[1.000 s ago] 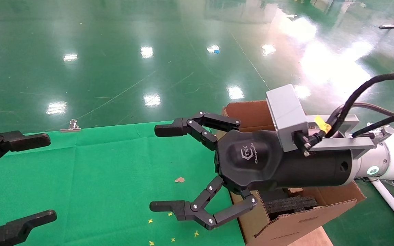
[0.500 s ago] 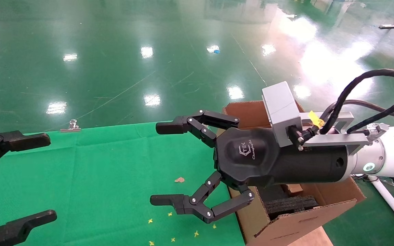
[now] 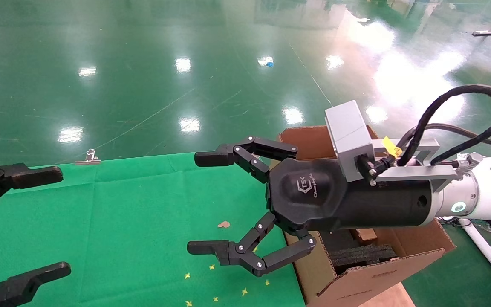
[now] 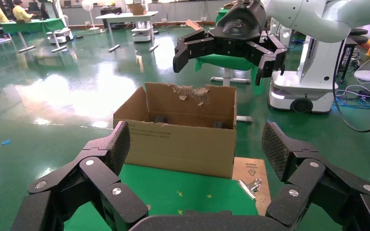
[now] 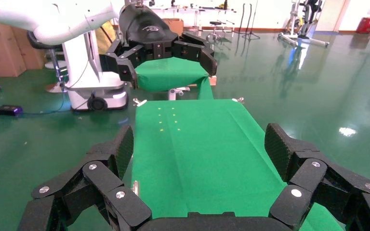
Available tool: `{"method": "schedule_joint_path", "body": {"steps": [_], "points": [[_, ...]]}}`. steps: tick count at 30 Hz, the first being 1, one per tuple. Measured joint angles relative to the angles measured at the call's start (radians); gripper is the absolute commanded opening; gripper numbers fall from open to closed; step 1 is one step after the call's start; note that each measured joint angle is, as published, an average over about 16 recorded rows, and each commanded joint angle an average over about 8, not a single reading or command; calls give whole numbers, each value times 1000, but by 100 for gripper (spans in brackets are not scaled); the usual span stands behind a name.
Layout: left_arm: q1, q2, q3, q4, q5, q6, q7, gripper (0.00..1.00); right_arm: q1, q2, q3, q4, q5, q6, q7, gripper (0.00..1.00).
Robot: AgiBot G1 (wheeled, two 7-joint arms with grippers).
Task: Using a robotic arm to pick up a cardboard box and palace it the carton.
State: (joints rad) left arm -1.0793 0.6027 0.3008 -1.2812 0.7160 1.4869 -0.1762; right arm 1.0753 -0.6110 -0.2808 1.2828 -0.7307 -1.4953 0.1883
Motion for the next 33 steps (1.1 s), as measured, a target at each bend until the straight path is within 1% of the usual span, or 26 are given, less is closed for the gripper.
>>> {"method": "schedule_joint_path", "body": {"steps": [33], "points": [[0, 0, 0, 0, 0, 0, 0, 100, 3, 0, -3, -3, -1, 1, 1, 100]]}}
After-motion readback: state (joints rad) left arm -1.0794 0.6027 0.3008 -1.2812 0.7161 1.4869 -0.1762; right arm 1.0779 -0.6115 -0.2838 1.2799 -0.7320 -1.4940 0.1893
